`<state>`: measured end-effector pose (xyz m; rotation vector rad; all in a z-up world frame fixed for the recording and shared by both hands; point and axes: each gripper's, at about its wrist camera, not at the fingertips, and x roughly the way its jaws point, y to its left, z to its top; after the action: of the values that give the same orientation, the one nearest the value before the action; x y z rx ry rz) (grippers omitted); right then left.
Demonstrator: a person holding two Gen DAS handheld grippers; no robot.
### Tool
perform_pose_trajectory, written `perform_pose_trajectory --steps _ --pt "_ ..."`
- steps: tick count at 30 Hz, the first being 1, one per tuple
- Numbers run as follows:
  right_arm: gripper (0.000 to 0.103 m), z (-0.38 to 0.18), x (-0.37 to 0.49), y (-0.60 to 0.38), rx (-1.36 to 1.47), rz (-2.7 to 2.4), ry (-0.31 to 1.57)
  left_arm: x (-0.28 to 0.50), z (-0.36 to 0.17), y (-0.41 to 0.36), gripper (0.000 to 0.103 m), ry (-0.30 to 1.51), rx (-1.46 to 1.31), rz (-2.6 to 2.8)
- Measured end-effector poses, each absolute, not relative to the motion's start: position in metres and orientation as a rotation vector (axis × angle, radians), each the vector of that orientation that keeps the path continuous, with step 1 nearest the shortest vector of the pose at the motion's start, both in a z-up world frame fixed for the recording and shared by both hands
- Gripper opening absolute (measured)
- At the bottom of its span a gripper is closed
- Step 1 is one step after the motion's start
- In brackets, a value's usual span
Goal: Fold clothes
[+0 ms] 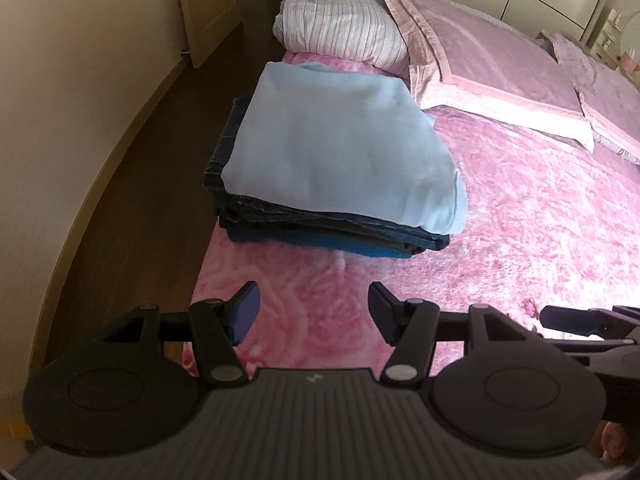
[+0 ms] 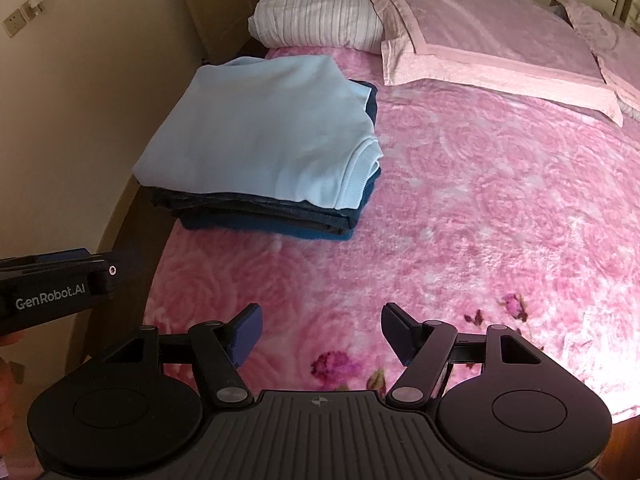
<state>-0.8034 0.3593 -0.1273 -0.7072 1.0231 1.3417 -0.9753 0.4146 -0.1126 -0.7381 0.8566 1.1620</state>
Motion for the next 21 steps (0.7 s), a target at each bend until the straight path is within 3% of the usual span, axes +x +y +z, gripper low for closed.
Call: perform_pose_trajectory --steps 21 --pt "0.069 -0.146 -0.820 0.392 -0.751 1.309 1.051 -0.990 -0.129 0.440 0.056 0.885 -0.753 1.173"
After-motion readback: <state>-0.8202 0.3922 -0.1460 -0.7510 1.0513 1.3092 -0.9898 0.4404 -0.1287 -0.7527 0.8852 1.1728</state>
